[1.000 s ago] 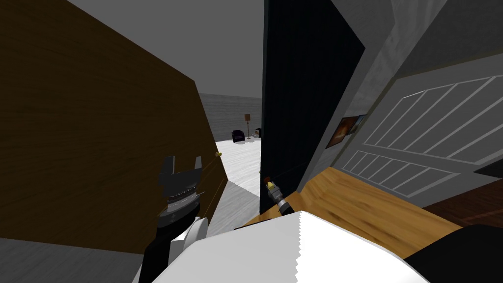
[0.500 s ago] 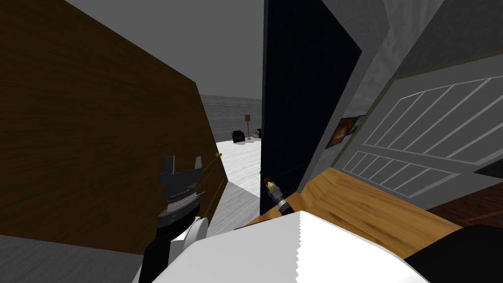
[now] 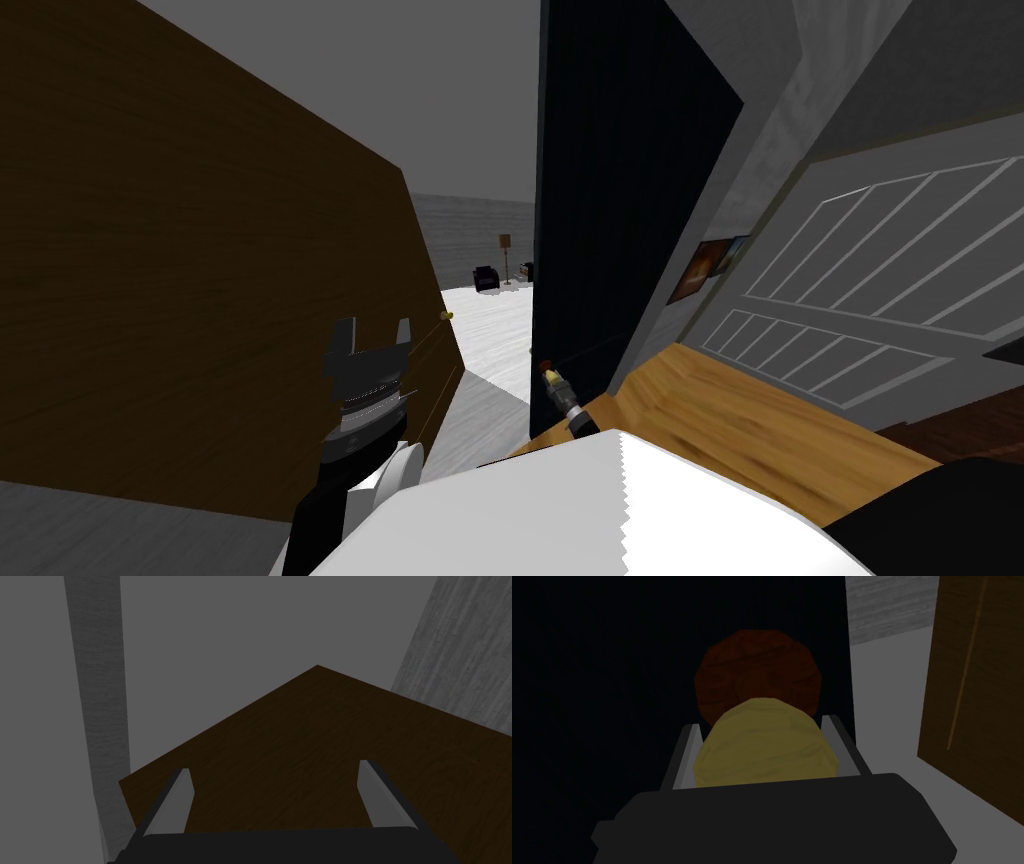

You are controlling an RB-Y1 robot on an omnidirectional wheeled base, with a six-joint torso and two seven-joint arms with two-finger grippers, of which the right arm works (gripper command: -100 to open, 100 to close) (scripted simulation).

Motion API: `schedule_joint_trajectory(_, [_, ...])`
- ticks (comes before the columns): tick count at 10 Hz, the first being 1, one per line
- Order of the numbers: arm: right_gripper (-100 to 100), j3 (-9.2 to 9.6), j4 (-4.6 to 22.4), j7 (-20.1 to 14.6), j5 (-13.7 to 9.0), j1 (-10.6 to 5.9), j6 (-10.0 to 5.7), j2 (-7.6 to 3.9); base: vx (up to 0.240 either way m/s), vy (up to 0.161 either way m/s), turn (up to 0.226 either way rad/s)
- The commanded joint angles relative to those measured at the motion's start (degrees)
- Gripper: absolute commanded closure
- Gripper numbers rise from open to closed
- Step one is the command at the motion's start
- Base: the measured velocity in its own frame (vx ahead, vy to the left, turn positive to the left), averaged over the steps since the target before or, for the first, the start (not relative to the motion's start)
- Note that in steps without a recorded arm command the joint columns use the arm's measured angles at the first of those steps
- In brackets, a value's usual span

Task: Push the door open

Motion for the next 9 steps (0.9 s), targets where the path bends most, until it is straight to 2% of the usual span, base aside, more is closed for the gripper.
schedule_joint_trajectory(1, [100, -0.52, 0.57, -2.86, -0.96, -0.78, -0.61, -0.05, 0.034, 0.014, 0.019])
schedule_joint_trajectory(3, [100, -0.62, 0.74, -4.86, -1.44, -0.95, -0.66, -0.04, 0.038, 0.007, 0.014])
schedule_joint_trajectory(5, [100, -0.84, 1.10, -8.33, -2.50, -1.30, -0.75, -0.02, 0.027, 0.010, 0.009])
schedule_joint_trajectory(6, [100, -0.84, 1.10, -8.65, -2.50, -1.30, -0.75, -0.02, 0.021, 0.004, 0.012])
schedule_joint_trajectory(8, [100, -1.08, 1.51, -12.38, -3.72, -1.72, -0.86, 0.02, 0.036, 0.016, 0.015])
schedule_joint_trajectory(9, [100, -1.08, 1.51, -12.88, -3.72, -1.72, -0.86, 0.02, 0.034, 0.009, 0.003])
